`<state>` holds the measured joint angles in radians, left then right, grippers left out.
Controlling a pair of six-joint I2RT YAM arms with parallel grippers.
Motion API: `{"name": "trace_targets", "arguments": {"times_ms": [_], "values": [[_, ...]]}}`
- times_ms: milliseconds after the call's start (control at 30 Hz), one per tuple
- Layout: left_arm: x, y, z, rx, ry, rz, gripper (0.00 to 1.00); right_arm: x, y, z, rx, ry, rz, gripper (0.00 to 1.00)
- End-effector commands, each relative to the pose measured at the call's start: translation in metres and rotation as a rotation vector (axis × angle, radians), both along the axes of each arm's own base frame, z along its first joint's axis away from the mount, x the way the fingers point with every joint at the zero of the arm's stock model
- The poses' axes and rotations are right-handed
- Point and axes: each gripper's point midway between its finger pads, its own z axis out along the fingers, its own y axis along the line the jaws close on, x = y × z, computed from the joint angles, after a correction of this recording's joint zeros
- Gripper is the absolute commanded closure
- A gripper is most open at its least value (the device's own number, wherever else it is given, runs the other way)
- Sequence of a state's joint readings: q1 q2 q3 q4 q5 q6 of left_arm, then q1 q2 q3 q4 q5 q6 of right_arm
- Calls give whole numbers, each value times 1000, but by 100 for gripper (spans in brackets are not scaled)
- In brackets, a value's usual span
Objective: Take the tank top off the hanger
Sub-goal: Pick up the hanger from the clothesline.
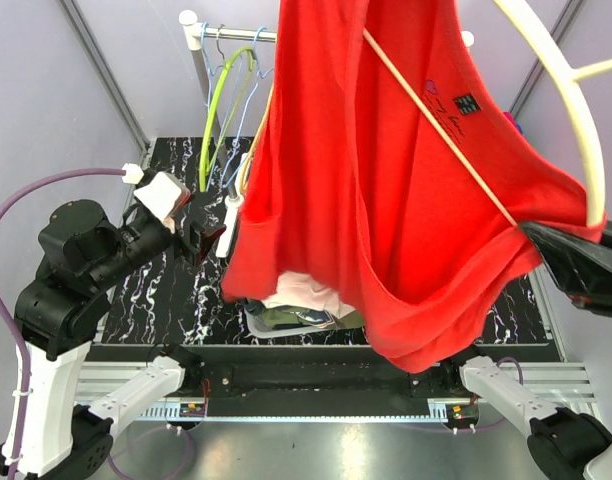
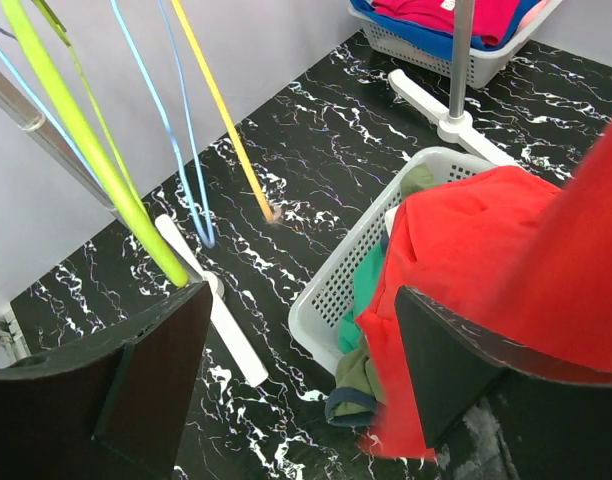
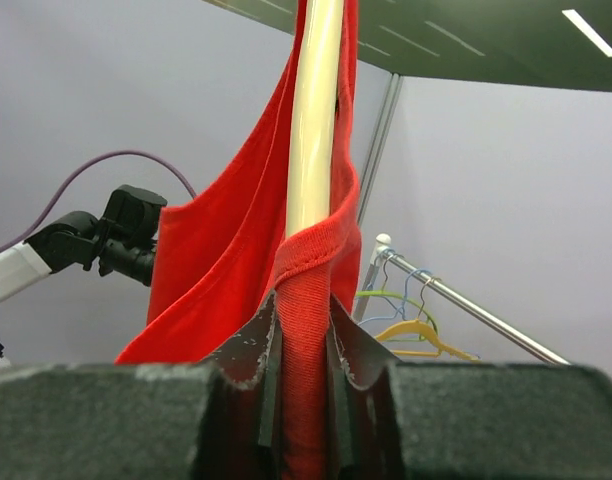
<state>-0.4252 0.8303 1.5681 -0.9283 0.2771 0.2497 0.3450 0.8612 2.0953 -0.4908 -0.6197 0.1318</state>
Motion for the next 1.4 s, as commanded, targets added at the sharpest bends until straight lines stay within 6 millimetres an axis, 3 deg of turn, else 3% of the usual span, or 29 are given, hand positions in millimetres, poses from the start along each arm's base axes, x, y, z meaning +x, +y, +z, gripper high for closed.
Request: {"name": "trace_targets", "arguments": {"times_ms": [0, 300, 567, 600, 633, 800, 1100, 1133, 1200, 1333, 1367], "values": [[-1, -3, 10, -31, -28, -16, 19, 9, -9, 35, 77, -109, -65, 100], [-2, -1, 12, -36, -31, -10, 19, 39, -5, 70, 147, -186, -89, 100], [-1, 1, 9, -26, -34, 3, 19, 38, -16, 109, 290, -306, -102, 100], [-1, 1, 10, -27, -36, 1, 19, 47, -13, 111, 290, -295, -100, 100], [-1, 1, 9, -25, -32, 1, 19, 41, -15, 117, 305, -308, -89, 100], [-1, 2, 7, -23, -32, 4, 19, 49, -8, 123, 318, -291, -38, 100], [-3, 4, 7, -20, -40, 9, 19, 66, 1, 108, 301, -204, -9, 100], [-3, 4, 7, -21, -41, 9, 19, 78, 5, 100, 288, -174, -20, 100], [-4, 5, 6, -20, -42, 11, 19, 77, 4, 91, 278, -145, -29, 100], [-5, 4, 5, -19, -41, 4, 19, 110, 17, 41, 197, 13, -49, 100], [-6, 4, 5, -20, -43, 3, 19, 106, 17, 33, 185, 23, -49, 100]]}}
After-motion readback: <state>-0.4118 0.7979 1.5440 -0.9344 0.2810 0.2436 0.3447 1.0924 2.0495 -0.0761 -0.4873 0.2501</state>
